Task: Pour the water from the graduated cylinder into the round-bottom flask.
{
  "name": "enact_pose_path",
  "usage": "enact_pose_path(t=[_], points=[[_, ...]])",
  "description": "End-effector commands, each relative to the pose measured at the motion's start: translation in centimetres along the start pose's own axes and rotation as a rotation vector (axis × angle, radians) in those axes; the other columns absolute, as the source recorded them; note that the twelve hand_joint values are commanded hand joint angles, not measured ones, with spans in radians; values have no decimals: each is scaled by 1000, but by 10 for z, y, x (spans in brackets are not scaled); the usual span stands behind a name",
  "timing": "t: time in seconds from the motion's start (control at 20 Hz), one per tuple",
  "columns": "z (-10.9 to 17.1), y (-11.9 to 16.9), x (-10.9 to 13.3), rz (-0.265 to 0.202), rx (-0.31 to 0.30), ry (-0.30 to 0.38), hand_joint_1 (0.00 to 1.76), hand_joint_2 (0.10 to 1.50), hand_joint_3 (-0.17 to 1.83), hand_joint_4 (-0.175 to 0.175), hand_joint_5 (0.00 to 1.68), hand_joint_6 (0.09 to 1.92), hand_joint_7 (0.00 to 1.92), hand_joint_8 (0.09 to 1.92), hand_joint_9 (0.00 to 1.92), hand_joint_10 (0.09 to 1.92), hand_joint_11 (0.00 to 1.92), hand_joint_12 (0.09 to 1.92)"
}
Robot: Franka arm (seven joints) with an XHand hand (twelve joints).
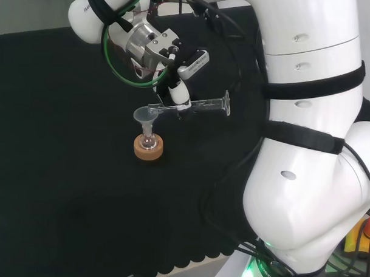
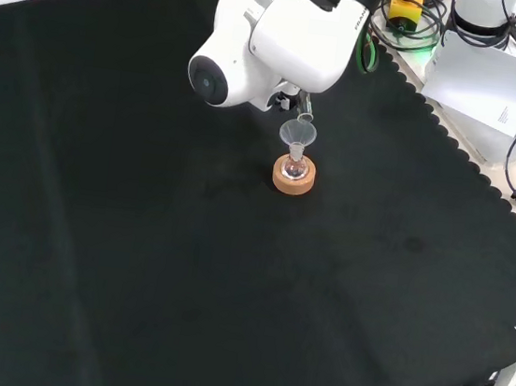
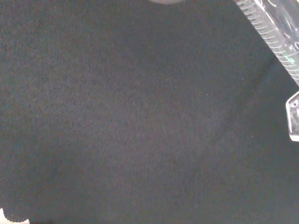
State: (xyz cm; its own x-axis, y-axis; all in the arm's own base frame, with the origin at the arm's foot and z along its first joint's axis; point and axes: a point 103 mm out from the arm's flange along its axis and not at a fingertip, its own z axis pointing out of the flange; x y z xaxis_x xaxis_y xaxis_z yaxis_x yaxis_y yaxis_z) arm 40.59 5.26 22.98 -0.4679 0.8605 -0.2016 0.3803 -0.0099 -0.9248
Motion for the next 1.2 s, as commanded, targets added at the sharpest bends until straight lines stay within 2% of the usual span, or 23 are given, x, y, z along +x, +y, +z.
enact_pose_path(t=[0.05, 0.85, 1.2], points=[[1, 1, 1, 3, 18, -12, 1257, 1131, 0, -175, 929, 1065, 971, 1054, 1432, 180, 1236, 760], [-5, -2, 2, -27, -42, -11, 1257, 1130, 0, -175, 930, 1064, 972, 1053, 1436, 174, 1235, 755], [-1, -2, -2, -67, -130, 22, 1257, 1130, 0, -175, 930, 1063, 972, 1053, 1436, 170, 1232, 753]])
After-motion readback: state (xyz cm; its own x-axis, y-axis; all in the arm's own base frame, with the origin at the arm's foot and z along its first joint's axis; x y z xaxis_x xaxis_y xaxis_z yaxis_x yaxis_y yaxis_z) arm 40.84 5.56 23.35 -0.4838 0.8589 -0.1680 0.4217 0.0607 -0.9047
